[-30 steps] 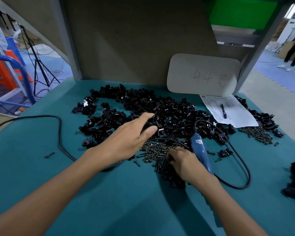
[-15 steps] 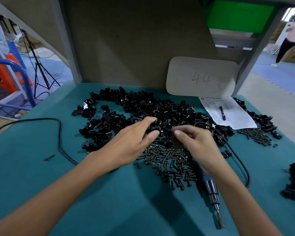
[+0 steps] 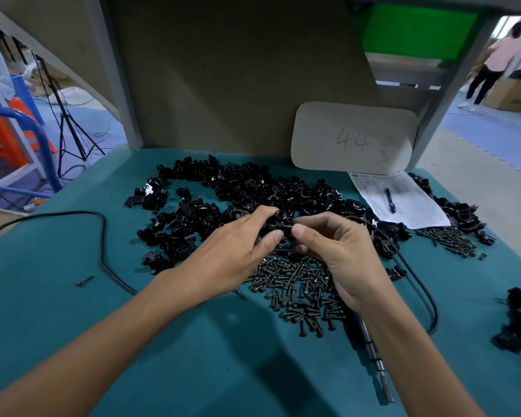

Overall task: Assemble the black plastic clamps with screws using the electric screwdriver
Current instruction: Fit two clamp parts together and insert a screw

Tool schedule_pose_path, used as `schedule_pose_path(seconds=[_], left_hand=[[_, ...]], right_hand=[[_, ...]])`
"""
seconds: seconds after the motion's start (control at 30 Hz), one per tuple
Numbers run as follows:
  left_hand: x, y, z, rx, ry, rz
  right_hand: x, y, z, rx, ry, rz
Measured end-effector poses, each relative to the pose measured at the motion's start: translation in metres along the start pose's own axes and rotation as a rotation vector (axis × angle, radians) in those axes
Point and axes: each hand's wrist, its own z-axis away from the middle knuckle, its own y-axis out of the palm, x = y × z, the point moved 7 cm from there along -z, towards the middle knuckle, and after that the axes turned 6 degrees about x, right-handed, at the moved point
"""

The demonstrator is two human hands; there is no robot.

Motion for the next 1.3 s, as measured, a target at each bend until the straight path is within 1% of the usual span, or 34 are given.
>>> schedule_pose_path(seconds=[0.17, 0.37, 0.47, 0.53, 0.6, 0.77, 0.93, 1.07, 1.13, 1.17, 1.2, 1.23, 1.3], left_hand=[[-0.003, -0.003, 0.0, 0.007, 0.028, -0.038], [-0.007, -0.002, 0.001, 0.012, 0.043, -0.113], [-0.005, -0.001, 0.0, 0.011, 0.049, -0.114], [-0.003, 0.001, 0.0, 0.023, 0.042, -0.103], [-0.002, 0.003, 0.0, 0.029, 0.042, -0.089], [-0.001, 0.002, -0.001, 0.051, 0.028, 0.025], [-0.008, -0.001, 0.001, 0.031, 0.043, -0.119], [-0.01, 0.0, 0.001, 0.03, 0.056, -0.119], [-0.01, 0.002, 0.0, 0.036, 0.053, -0.11], [-0.009, 0.002, 0.001, 0.032, 0.046, -0.102], [-0.007, 0.001, 0.001, 0.023, 0.036, -0.097], [-0.005, 0.0, 0.002, 0.015, 0.026, -0.094], [0.0, -0.001, 0.004, 0.016, 0.013, -0.094]], right_hand=[[0.002, -0.003, -0.003, 0.068, 0.02, 0.078], [0.003, 0.002, -0.007, 0.121, 0.022, 0.39], [0.009, 0.005, -0.007, 0.134, -0.018, 0.595], [0.011, 0.008, -0.007, 0.178, -0.035, 0.715], [0.012, 0.009, -0.006, 0.225, -0.043, 0.745], [0.016, 0.006, -0.006, 0.235, -0.109, 0.765], [0.016, 0.008, -0.007, 0.236, -0.095, 0.875], [0.014, 0.01, -0.006, 0.228, -0.132, 0.868], [0.007, -0.002, -0.007, 0.194, -0.098, 0.847], [0.001, -0.013, -0.006, 0.165, -0.066, 0.885], [-0.009, -0.028, -0.005, 0.126, -0.014, 0.973], [-0.023, -0.045, -0.001, 0.079, 0.071, 1.108], [-0.056, -0.083, 0.016, 0.005, 0.361, 1.389]])
